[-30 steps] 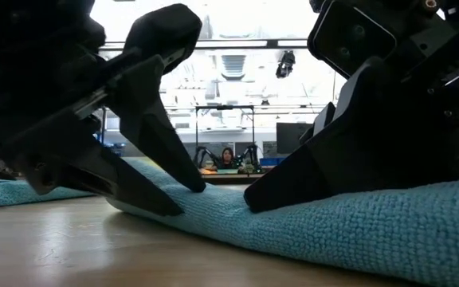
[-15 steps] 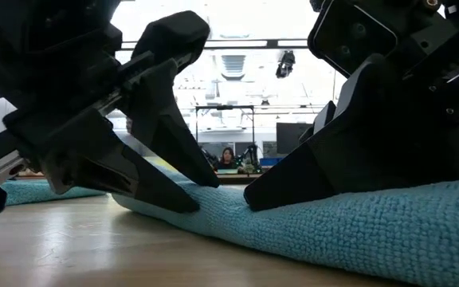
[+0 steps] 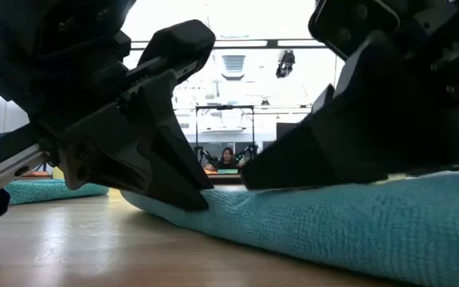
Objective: Roll microfiber towels into tight, uniform cylinder then place into a basket
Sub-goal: Roll the right light blue towel
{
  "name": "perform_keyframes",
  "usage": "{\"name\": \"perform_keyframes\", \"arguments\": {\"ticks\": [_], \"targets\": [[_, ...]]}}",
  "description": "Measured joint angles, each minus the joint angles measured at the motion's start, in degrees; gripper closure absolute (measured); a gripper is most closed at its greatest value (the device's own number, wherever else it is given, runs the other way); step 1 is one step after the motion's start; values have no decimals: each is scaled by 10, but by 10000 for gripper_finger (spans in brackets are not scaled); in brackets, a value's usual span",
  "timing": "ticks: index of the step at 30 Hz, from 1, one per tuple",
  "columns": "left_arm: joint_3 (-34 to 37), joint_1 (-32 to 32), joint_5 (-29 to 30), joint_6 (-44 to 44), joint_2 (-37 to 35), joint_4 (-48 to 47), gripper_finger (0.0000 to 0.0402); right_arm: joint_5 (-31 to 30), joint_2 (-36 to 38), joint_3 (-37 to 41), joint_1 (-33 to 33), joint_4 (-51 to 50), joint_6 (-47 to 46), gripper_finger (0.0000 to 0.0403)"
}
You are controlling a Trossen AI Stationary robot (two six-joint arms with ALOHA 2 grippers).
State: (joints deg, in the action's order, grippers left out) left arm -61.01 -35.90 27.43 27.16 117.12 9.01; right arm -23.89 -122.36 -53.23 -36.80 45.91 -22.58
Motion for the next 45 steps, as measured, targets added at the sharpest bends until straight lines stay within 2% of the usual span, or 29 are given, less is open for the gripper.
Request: {"name": "perform_keyframes", "arguments": {"ticks": [4,13,19,23,28,31,35,39,42,45], "targets": [[-9,1,-16,-13,-8,-22,400,-1,18,0,-3,3,26,390],[-77,4,-30,-37,-14,-149,400,1,31,-17,-20,-2,70,390],[-84,6,-1,-26,-14,-150,400,0,32,-30,-27,-59,61,390],[-84,6,3,-26,-14,-147,401,-2,32,-39,-27,-126,35,390],[-84,6,12,-27,-14,-145,401,-5,34,-47,-27,-163,31,390],[-84,6,14,-28,-14,-144,401,-39,51,-47,-29,-192,31,390],[-84,5,14,-39,-14,-143,401,-132,86,-47,-40,-263,25,390],[-83,5,14,-42,-15,-143,401,-228,119,-47,-51,-386,-59,390],[-84,5,14,-43,-15,-142,401,-235,120,-47,-51,-433,-120,390],[-85,5,14,-42,-15,-141,401,-211,105,-47,-50,-413,-123,390]]}}
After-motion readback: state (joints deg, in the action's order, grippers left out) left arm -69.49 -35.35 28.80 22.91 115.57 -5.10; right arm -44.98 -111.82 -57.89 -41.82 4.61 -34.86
